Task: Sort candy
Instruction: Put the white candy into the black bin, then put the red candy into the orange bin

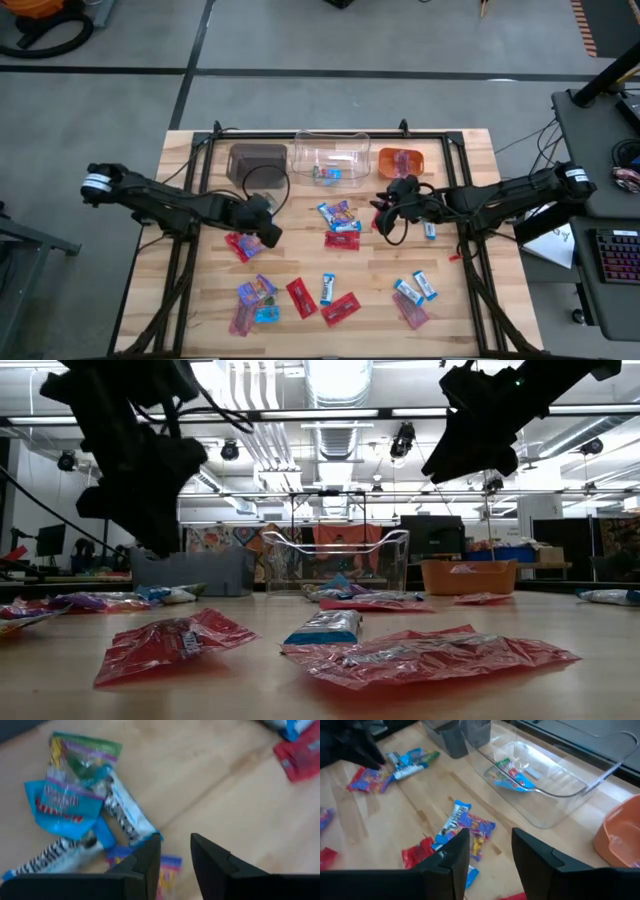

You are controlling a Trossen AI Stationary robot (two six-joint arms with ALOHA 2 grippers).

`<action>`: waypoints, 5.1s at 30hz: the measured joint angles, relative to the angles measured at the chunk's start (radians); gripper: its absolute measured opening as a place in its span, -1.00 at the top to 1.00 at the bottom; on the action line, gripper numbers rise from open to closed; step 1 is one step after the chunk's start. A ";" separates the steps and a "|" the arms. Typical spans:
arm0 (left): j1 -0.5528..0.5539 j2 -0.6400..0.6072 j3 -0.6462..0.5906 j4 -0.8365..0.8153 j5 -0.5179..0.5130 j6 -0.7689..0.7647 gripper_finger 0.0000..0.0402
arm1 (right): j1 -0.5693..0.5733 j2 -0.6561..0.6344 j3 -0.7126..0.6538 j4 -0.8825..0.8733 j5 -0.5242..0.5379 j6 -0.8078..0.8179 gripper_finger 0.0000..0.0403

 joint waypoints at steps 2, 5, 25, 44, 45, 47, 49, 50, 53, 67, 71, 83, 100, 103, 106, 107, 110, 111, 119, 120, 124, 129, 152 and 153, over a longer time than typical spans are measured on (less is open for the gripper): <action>0.004 0.030 0.001 0.030 -0.025 0.001 0.47 | 0.000 0.000 0.000 0.008 0.000 -0.004 0.27; 0.007 0.087 0.008 0.042 -0.081 0.009 0.41 | 0.000 0.000 0.000 0.008 0.000 -0.006 0.23; 0.040 0.316 0.065 0.051 -0.110 0.023 0.52 | 0.000 0.000 0.000 0.008 -0.004 -0.003 0.23; 0.012 0.299 0.136 0.031 -0.008 0.125 0.96 | 0.000 0.000 -0.001 0.007 -0.004 0.000 0.26; 0.012 0.299 0.149 0.014 -0.002 0.124 0.95 | 0.000 0.000 -0.001 0.007 -0.005 0.002 0.25; 0.012 0.299 0.173 -0.029 0.002 0.124 0.91 | 0.000 0.000 -0.001 0.007 -0.005 0.004 0.24; 0.012 0.298 0.190 -0.057 0.001 0.124 0.86 | 0.000 0.000 -0.001 0.007 -0.005 0.004 0.24; 0.012 0.298 0.192 -0.067 -0.003 0.125 0.82 | 0.000 0.000 -0.001 0.007 -0.005 0.004 0.24; 0.012 0.301 0.190 -0.073 -0.014 0.124 0.69 | 0.000 0.000 -0.001 0.007 -0.005 0.004 0.25; 0.012 0.421 0.188 -0.031 -0.082 0.136 0.12 | 0.000 0.000 -0.001 0.016 -0.009 0.005 0.22; 0.011 0.434 0.190 -0.019 -0.082 0.138 0.26 | 0.000 0.000 -0.001 0.019 -0.009 0.005 0.23; 0.008 0.367 0.212 -0.029 -0.016 0.232 0.93 | 0.000 0.000 -0.001 0.017 -0.009 0.005 0.24; 0.242 -0.020 0.257 -0.188 -0.132 0.557 0.95 | 0.001 0.000 -0.001 0.019 -0.009 0.021 0.26; 0.362 -0.049 0.255 -0.195 -0.165 0.605 0.95 | 0.001 0.000 -0.001 0.017 -0.009 0.027 0.27; 0.495 -0.051 0.245 -0.188 -0.166 0.642 0.95 | 0.001 0.000 -0.001 0.016 -0.009 0.031 0.29; 0.538 -0.044 0.241 -0.187 -0.166 0.647 0.96 | 0.001 0.000 -0.001 0.016 -0.009 0.033 0.30; 0.653 -0.008 0.222 -0.186 -0.165 0.636 0.96 | 0.001 0.000 -0.001 0.015 -0.009 0.041 0.32; 0.680 0.010 0.218 -0.186 -0.166 0.620 0.96 | 0.001 0.000 -0.001 0.015 -0.009 0.041 0.32; 0.716 0.143 0.225 -0.171 -0.162 0.568 0.87 | 0.001 0.000 -0.001 0.015 -0.009 0.041 0.32; 0.716 0.154 0.227 -0.171 -0.163 0.567 0.85 | 0.001 0.000 -0.001 0.015 -0.009 0.041 0.32; 0.716 0.181 0.233 -0.174 -0.163 0.558 0.77 | 0.001 0.000 -0.001 0.015 -0.009 0.040 0.32; 0.716 0.185 0.233 -0.177 -0.163 0.560 0.63 | 0.001 0.000 -0.001 0.015 -0.009 0.039 0.32; 0.549 0.048 0.232 -0.212 -0.135 0.584 0.27 | 0.001 0.000 -0.001 0.016 -0.079 0.107 0.32; 0.516 0.030 0.232 -0.203 -0.135 0.584 0.27 | 0.001 0.000 -0.001 0.016 -0.086 0.118 0.32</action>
